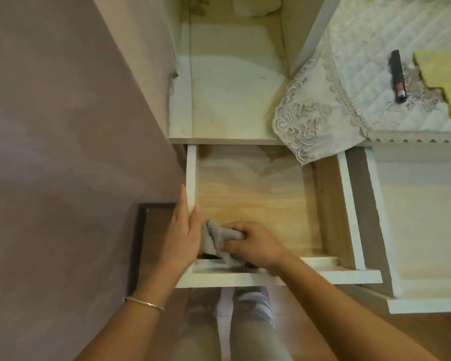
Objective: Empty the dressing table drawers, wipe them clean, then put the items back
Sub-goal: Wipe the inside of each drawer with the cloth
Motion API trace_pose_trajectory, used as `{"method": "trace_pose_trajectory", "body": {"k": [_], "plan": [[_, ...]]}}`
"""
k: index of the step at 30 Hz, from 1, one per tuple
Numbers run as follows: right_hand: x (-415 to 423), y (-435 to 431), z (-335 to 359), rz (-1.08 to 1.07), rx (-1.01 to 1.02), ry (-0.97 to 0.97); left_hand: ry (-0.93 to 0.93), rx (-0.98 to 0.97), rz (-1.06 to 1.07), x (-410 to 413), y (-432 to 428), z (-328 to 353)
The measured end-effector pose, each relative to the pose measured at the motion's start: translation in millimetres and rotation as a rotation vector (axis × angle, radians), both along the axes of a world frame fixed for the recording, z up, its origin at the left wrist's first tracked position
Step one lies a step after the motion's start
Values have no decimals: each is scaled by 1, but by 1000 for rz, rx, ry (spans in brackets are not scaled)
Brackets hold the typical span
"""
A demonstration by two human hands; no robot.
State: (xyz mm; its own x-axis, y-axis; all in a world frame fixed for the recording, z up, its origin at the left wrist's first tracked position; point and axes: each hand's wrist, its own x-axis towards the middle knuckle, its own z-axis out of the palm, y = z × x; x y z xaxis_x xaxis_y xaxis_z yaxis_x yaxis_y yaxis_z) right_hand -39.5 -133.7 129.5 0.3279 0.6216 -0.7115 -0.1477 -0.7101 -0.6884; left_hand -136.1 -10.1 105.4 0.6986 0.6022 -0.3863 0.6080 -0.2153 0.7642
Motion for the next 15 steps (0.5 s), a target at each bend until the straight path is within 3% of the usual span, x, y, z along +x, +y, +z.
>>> {"method": "trace_pose_trajectory", "body": {"k": [6,15], "plan": [[-13,51,-32,-633,104,369,74,67,-29,-1,1,-5],[70,133,-43,-780,200,169,49,176,0,-4,0,-12]]}}
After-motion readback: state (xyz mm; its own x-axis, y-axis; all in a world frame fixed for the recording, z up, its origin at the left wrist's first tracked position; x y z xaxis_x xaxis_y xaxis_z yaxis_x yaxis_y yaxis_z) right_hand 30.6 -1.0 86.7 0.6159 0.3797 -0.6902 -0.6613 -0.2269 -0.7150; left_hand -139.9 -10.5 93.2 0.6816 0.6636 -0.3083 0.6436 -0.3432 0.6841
